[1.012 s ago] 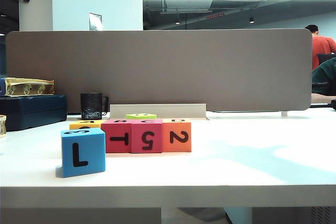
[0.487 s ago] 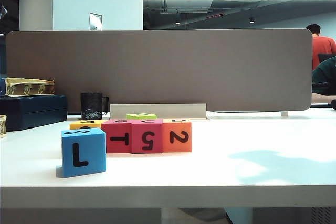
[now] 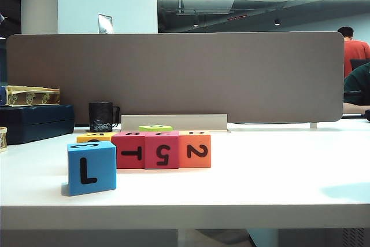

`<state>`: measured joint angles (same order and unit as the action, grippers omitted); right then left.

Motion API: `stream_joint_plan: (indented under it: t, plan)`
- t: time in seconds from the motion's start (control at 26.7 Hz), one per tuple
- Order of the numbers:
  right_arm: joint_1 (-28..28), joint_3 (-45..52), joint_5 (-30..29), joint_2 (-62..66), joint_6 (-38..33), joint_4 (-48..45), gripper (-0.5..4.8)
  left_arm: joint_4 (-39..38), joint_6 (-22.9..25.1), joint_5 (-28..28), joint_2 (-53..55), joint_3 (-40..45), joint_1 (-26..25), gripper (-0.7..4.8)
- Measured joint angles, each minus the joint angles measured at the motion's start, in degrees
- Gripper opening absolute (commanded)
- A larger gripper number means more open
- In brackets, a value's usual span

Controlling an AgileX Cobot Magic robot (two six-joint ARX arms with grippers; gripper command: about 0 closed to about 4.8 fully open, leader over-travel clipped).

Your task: Select the appropriate blocks from the scattered letter blocks on the table and arrange them in a row to spell out "ABCD".

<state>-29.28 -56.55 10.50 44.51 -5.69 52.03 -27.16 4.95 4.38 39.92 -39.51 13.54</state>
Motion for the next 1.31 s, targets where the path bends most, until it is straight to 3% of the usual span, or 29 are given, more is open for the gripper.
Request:
stream_joint_plan:
  t: [0.34, 0.52, 1.31]
  plan:
    - [0.0, 20.2, 1.0, -16.9, -3.1, -15.6, -0.04, -1.0, -0.7, 2.1, -0.1, 0.0, 0.0, -0.06]
    - [0.0, 28.0, 3.0, -23.8, -3.1, -17.2, 0.00, -1.6, -0.7, 2.1, -0.1, 0.0, 0.0, -0.06]
    - [0.0, 30.9, 3.0, -36.9, -3.1, -16.5, 0.00, -4.0, 0.2, 0.1, -0.3, 0.0, -0.1, -0.06]
